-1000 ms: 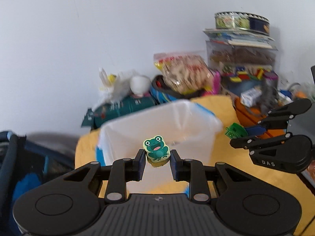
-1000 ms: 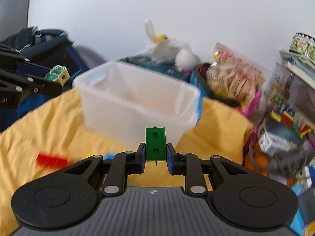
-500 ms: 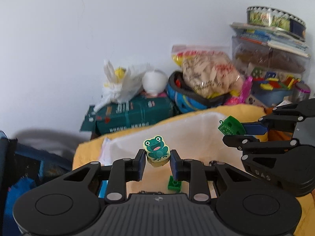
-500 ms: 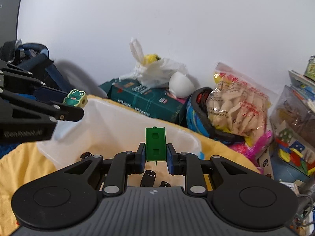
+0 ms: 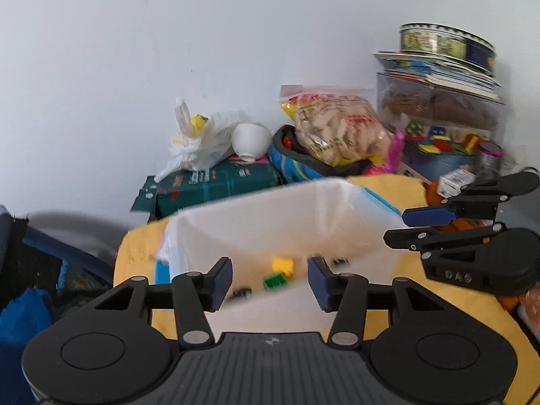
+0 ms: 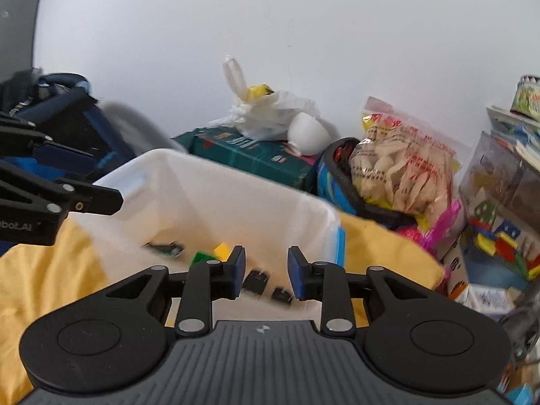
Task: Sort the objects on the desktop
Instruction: 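Carry frog tile and green brick over the white bin and open both tools, then grasp a brown cube with left tool while right tool grasps another brown cube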
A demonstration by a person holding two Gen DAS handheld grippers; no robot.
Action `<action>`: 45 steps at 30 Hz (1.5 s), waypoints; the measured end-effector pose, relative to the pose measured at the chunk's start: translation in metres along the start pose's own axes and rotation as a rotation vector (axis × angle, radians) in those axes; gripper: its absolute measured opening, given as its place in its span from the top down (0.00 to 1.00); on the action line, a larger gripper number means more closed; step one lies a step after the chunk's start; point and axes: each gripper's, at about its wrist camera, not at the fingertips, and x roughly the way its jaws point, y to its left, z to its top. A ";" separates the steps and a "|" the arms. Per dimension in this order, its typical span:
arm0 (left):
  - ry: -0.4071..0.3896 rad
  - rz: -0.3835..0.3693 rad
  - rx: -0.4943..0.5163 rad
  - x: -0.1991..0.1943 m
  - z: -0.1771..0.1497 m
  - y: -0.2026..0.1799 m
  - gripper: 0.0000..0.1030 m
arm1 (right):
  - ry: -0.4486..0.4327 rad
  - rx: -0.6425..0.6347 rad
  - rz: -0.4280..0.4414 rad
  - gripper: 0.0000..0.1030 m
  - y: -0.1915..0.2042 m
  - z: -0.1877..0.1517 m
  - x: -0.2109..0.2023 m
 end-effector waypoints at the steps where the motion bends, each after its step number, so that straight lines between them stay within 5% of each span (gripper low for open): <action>1: 0.013 -0.003 -0.003 -0.004 -0.011 -0.003 0.48 | 0.011 -0.004 0.017 0.70 0.001 -0.008 -0.004; 9: 0.212 -0.039 -0.068 -0.015 -0.115 -0.036 0.49 | 0.179 -0.001 0.171 0.70 0.037 -0.091 -0.015; 13: 0.272 -0.053 -0.097 -0.016 -0.138 -0.041 0.49 | 0.232 0.019 0.224 0.69 0.062 -0.111 -0.005; 30: 0.258 0.009 -0.052 -0.011 -0.134 -0.045 0.51 | 0.249 0.062 0.280 0.63 0.068 -0.121 0.002; 34: 0.267 -0.063 -0.095 -0.005 -0.130 -0.042 0.51 | 0.284 0.056 0.266 0.68 0.066 -0.123 0.012; 45: 0.324 -0.012 -0.145 0.037 -0.126 -0.061 0.51 | 0.308 0.084 0.228 0.69 0.050 -0.147 -0.037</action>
